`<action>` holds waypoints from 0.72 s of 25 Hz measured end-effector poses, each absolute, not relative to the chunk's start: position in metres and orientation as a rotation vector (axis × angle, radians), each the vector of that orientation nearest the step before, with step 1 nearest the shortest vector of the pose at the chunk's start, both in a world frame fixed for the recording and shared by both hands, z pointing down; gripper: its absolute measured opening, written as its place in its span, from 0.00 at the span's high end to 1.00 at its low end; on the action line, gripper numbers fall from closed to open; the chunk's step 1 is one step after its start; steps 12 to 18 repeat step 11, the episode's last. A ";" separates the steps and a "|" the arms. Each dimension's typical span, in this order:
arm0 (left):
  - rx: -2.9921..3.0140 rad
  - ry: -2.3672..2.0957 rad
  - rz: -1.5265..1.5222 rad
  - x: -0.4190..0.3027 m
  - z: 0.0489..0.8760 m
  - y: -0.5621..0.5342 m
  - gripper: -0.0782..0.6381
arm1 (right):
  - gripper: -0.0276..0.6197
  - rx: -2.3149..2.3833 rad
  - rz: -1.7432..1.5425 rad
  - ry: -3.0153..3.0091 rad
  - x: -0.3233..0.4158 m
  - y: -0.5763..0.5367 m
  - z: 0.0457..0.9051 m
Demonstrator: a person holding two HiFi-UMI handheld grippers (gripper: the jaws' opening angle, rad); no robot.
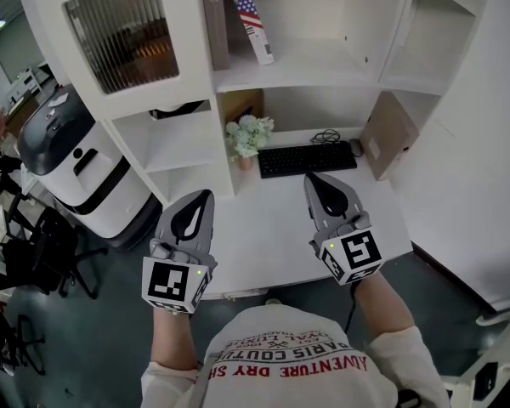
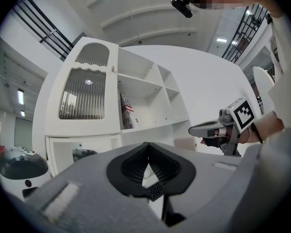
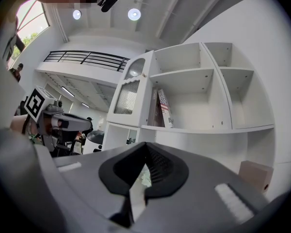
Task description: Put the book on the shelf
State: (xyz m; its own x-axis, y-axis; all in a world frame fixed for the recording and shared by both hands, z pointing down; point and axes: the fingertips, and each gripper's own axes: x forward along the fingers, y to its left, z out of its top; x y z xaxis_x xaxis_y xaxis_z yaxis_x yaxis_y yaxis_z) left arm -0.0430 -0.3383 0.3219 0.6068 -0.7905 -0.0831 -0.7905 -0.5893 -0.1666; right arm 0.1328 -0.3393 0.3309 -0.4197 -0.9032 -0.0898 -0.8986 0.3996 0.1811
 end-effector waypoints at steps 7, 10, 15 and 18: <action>-2.654 1.341 -0.003 -0.046 0.328 -0.342 0.88 | 0.96 1.670 -0.330 -2.621 0.134 -0.341 0.332; -2.660 1.347 -0.010 -0.045 0.330 -0.344 0.88 | 0.96 1.674 -0.324 -2.615 0.134 -0.344 0.334; -2.663 1.347 -0.013 -0.045 0.331 -0.345 0.88 | 0.96 1.676 -0.322 -2.612 0.134 -0.345 0.334; -2.663 1.347 -0.013 -0.045 0.331 -0.345 0.88 | 0.96 1.676 -0.322 -2.612 0.134 -0.345 0.334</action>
